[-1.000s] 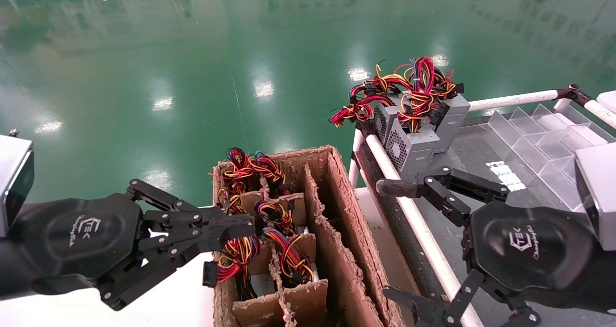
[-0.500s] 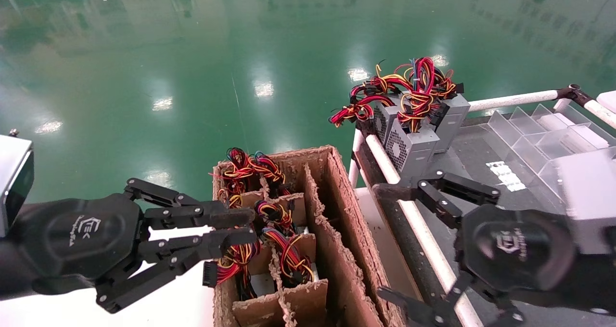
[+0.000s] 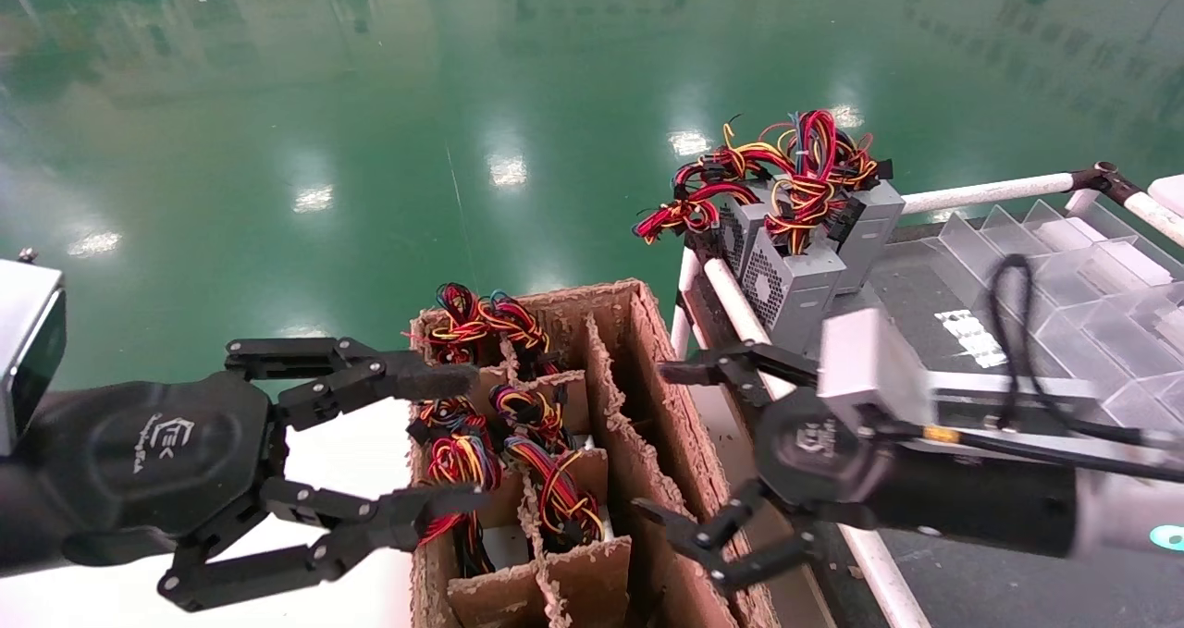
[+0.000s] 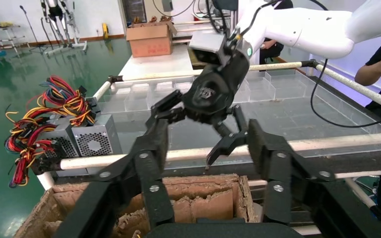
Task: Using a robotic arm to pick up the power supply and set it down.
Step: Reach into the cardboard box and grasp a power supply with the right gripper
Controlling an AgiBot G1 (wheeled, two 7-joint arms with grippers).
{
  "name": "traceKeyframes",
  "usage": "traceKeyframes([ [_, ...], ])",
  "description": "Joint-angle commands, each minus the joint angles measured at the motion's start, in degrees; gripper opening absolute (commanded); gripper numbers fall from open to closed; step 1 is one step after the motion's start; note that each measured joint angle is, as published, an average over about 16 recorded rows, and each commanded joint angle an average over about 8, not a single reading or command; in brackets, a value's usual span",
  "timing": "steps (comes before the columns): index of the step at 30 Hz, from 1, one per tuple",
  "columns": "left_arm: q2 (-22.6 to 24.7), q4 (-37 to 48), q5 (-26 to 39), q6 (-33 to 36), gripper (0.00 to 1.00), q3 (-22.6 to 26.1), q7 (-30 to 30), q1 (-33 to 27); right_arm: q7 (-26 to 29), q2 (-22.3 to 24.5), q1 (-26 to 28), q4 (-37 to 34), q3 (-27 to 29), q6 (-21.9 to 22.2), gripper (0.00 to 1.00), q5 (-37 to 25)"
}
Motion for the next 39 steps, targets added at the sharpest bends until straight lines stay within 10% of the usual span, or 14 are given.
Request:
traceKeyframes([
  [1, 0.0, 0.0, 0.0, 0.0, 1.0, 0.0, 0.0, 0.0, 0.4, -1.0, 0.5, -0.2, -0.8, 1.0, 1.0, -1.6],
  [33, 0.0, 0.0, 0.0, 0.0, 1.0, 0.0, 0.0, 0.0, 5.6, -21.6, 11.9, -13.2, -15.5, 5.9, 1.0, -24.8],
  [39, 0.0, 0.0, 0.0, 0.0, 1.0, 0.0, 0.0, 0.0, 4.6, -23.9, 12.9, -17.7, -15.7, 5.4, 0.35, -24.1],
])
